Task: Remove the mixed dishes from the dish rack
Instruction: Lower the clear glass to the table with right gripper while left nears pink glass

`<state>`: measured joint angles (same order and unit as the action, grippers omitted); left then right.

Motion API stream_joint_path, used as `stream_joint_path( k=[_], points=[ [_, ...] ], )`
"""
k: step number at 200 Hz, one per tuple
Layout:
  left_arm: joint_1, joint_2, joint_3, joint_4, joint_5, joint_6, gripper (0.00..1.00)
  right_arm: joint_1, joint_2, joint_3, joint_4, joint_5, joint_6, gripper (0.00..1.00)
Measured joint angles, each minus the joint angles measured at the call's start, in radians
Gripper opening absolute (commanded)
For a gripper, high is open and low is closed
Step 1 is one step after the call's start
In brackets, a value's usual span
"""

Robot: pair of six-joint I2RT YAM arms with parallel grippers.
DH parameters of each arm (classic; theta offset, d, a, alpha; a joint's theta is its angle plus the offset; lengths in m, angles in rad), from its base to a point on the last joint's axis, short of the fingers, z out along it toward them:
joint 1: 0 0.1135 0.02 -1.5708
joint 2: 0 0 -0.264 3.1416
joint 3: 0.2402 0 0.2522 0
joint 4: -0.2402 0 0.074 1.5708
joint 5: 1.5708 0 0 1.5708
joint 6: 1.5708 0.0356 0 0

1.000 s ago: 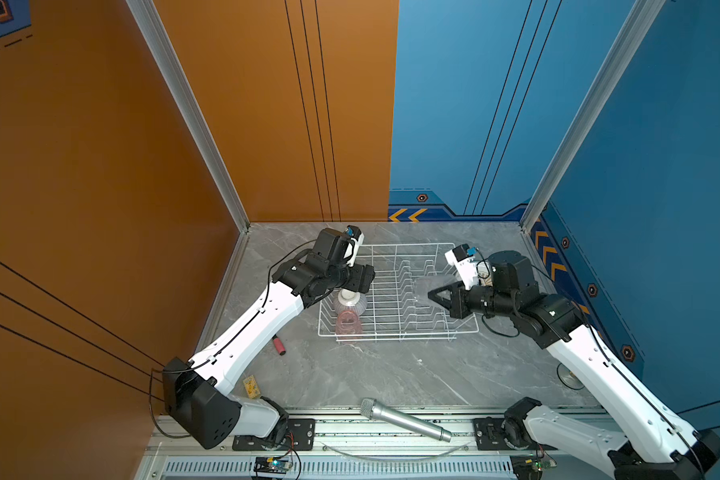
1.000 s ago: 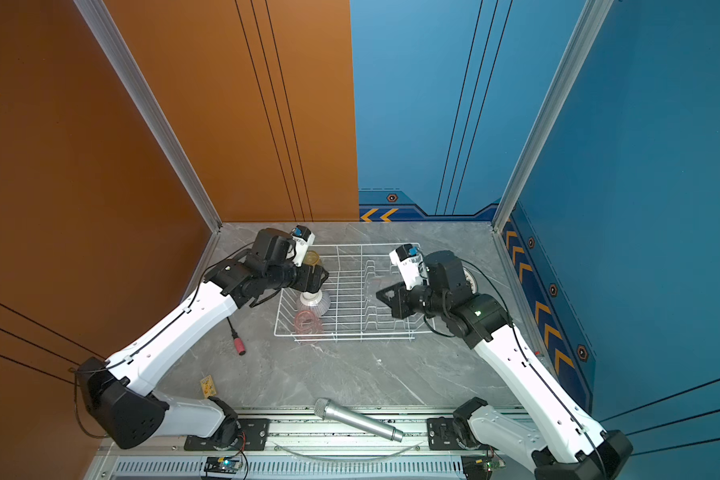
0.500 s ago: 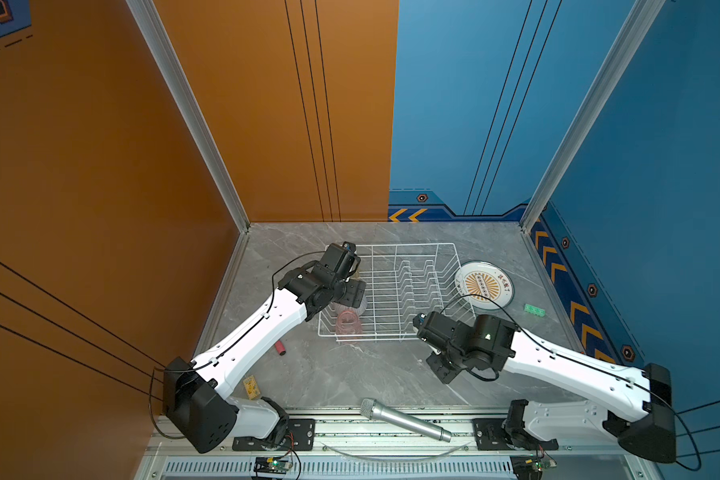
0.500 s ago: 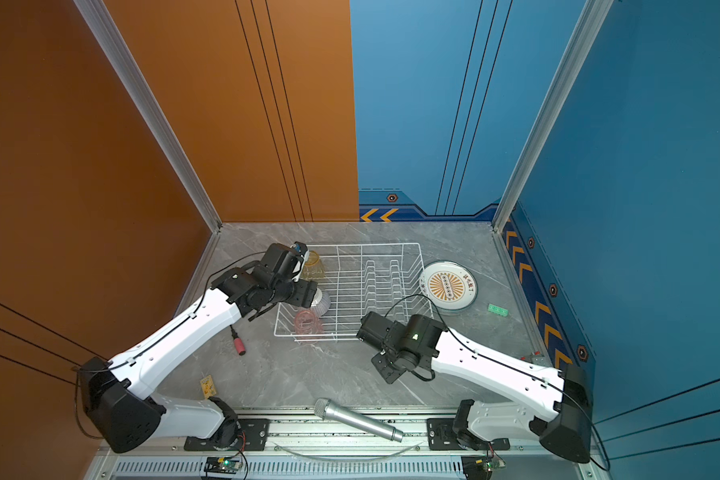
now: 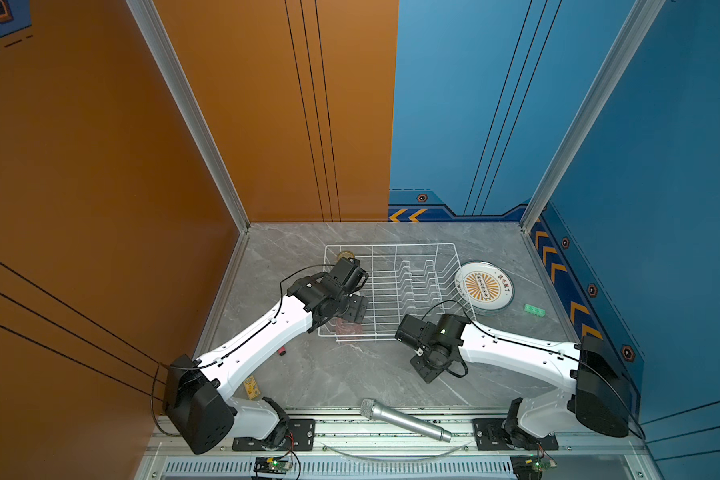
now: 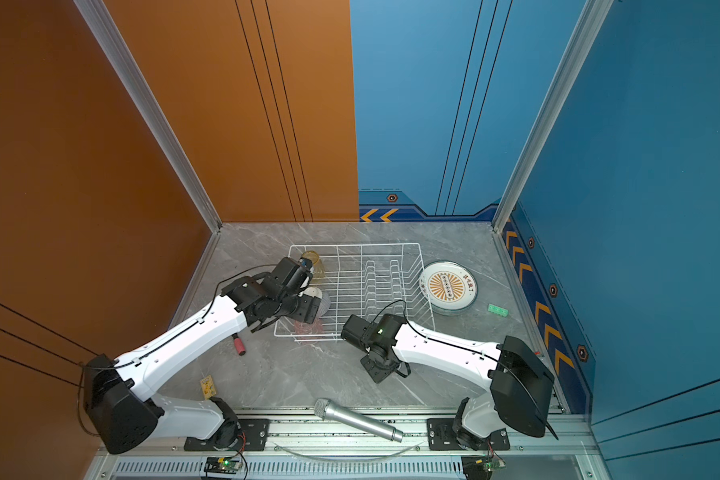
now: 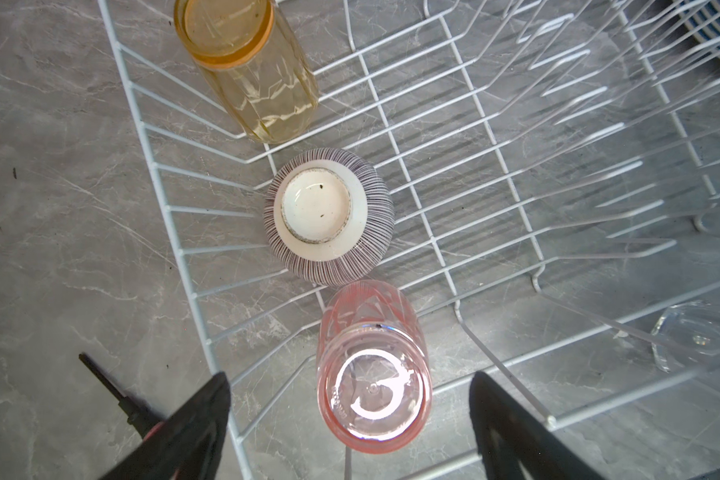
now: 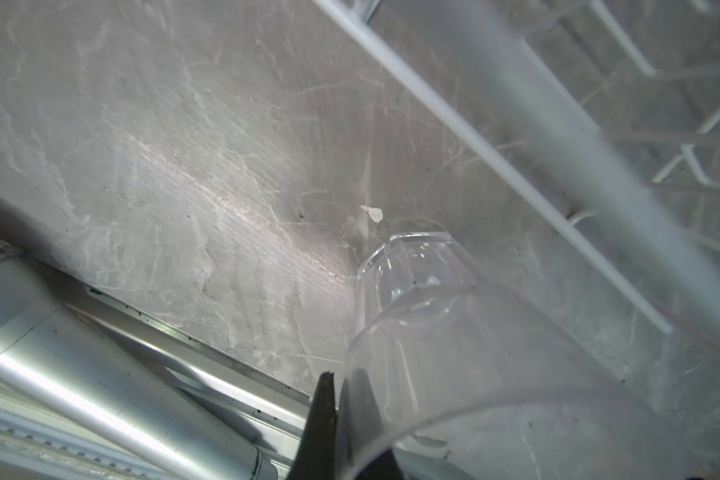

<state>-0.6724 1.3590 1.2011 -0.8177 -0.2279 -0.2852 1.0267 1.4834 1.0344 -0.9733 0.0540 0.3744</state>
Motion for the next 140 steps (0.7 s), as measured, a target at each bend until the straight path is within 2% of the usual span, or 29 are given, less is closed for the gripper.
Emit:
stream_joint_path(
  k=[46, 92, 140],
  points=[
    [-0.003, -0.001, -0.031, -0.018, 0.004, -0.030, 0.91, -0.023, 0.022, -0.006, 0.025, -0.024, -0.020, 0.01],
    [-0.011, -0.005, -0.042, -0.026, 0.024, -0.054, 0.96, -0.037, 0.021, -0.009, 0.044, -0.034, -0.040, 0.46],
    [-0.028, -0.005, -0.043, -0.033, 0.034, -0.066, 0.99, -0.039, -0.085, 0.003, 0.042, -0.079, -0.056, 0.78]
  ],
)
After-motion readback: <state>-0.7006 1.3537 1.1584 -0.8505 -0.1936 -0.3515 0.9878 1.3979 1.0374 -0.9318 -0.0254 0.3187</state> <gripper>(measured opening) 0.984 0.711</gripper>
